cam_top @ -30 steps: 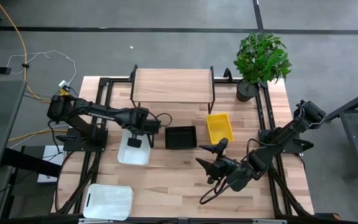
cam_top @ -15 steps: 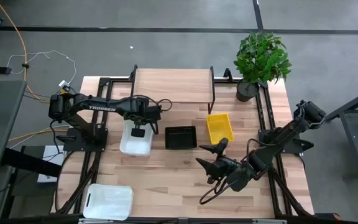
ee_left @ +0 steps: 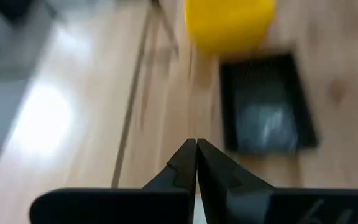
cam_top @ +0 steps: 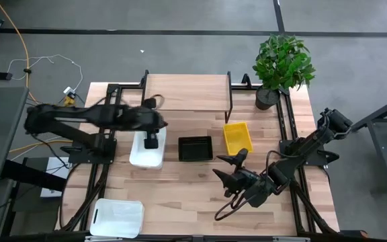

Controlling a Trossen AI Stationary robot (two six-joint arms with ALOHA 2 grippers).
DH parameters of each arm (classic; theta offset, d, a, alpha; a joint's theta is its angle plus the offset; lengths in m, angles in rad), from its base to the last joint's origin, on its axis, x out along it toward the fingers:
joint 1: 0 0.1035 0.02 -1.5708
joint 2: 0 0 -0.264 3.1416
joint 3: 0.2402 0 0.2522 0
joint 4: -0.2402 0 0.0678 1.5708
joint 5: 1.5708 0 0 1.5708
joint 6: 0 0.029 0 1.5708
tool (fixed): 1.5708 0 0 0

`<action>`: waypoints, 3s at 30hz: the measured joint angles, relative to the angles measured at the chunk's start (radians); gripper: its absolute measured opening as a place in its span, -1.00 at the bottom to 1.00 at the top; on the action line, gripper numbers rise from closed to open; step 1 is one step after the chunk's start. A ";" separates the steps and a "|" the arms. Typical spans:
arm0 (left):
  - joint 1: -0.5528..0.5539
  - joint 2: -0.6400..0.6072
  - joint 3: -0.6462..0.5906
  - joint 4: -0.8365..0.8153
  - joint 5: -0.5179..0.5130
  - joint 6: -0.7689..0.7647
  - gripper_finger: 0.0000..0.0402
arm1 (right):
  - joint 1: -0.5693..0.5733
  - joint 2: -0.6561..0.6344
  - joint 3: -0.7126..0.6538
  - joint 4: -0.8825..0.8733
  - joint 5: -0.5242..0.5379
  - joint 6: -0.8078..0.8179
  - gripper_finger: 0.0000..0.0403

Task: Stack baskets on shelf by color
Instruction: Stack the bottom white bin on the top white bins

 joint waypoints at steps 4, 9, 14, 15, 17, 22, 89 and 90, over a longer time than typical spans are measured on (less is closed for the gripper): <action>-0.061 -0.153 -0.189 0.353 -0.010 0.000 -1.00 | 0.000 0.000 0.000 -0.010 0.122 0.020 0.30; -0.133 -0.264 -0.467 0.832 -0.015 0.050 -1.00 | -0.047 -0.045 0.000 -0.281 0.172 0.238 0.29; -0.183 -0.302 -0.608 1.007 -0.036 0.010 -1.00 | -0.185 -0.163 -0.001 -0.756 0.061 0.711 0.22; -0.195 -0.304 -0.620 1.014 -0.047 0.001 -1.00 | -0.216 -0.188 -0.001 -0.829 0.041 0.776 0.20; -0.220 -0.304 -0.633 1.021 -0.078 -0.016 -1.00 | -0.275 -0.237 -0.004 -0.897 -0.003 0.846 0.16; -0.291 -0.304 -0.636 0.998 -0.158 -0.028 -1.00 | -0.386 -0.343 -0.096 -0.628 -0.096 0.642 0.09; -0.439 -0.303 -0.636 0.968 -0.311 -0.054 -1.00 | -0.534 -0.734 -0.867 0.885 -0.933 0.158 0.09; -0.439 -0.303 -0.636 0.968 -0.311 -0.054 -1.00 | -0.534 -0.734 -0.867 0.885 -0.940 0.157 0.09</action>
